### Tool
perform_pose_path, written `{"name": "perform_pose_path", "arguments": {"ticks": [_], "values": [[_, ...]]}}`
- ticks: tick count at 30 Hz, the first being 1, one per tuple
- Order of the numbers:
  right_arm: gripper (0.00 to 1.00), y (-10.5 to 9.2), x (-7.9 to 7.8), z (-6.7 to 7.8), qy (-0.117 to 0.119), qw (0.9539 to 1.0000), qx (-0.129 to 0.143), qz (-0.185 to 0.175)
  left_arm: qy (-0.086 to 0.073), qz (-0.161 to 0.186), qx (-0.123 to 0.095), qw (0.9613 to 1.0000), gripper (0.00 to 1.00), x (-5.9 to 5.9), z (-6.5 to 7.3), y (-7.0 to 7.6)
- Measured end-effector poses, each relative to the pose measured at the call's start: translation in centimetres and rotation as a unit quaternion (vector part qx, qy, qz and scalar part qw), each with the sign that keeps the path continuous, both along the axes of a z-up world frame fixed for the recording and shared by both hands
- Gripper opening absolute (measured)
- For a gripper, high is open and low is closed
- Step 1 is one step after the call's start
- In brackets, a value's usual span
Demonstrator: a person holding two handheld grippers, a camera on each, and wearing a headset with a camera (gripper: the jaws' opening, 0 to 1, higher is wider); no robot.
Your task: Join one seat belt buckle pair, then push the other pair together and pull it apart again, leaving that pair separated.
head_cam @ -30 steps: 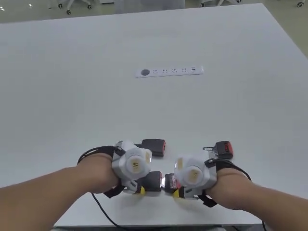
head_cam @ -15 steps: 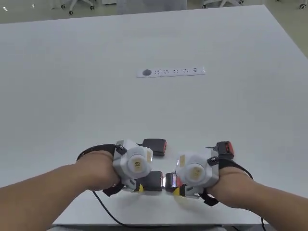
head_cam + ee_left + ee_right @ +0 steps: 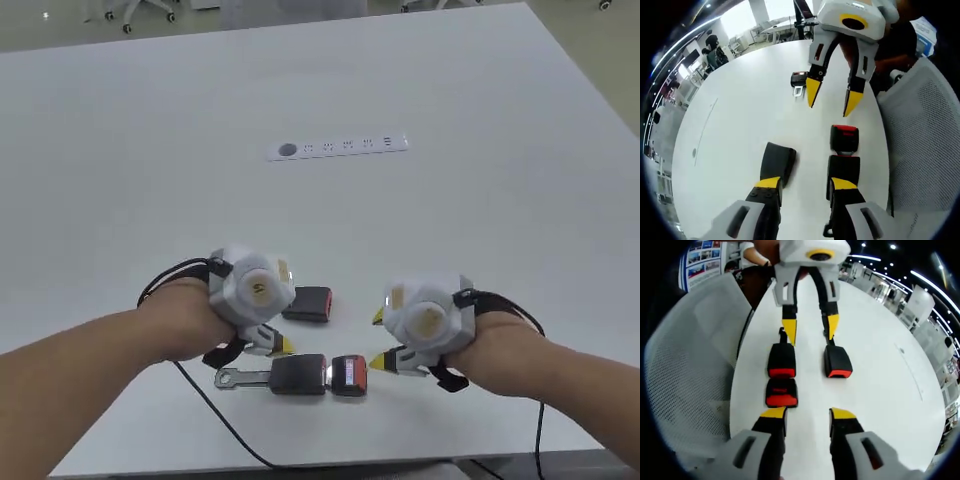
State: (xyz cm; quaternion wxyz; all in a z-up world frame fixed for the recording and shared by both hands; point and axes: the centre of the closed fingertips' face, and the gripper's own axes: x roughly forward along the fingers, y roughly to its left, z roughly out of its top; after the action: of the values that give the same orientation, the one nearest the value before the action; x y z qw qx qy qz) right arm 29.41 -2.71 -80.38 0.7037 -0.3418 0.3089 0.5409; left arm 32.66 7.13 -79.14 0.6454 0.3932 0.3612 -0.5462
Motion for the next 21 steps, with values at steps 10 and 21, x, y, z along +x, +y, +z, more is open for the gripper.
{"name": "perform_pose_path", "arguments": {"ticks": [10, 21], "values": [[0.34, -6.8, 4.1, -0.5, -0.018, 0.9991, -0.031, -0.024, -0.004, -0.017, 0.016, 0.9997, 0.42, 4.0, -1.5, -0.3], [0.36, -10.6, 6.0, -2.0, -0.004, 0.9992, -0.04, -0.006, 0.006, -0.035, 0.06, 0.9976, 0.45, 5.0, -3.9, 0.5]]}}
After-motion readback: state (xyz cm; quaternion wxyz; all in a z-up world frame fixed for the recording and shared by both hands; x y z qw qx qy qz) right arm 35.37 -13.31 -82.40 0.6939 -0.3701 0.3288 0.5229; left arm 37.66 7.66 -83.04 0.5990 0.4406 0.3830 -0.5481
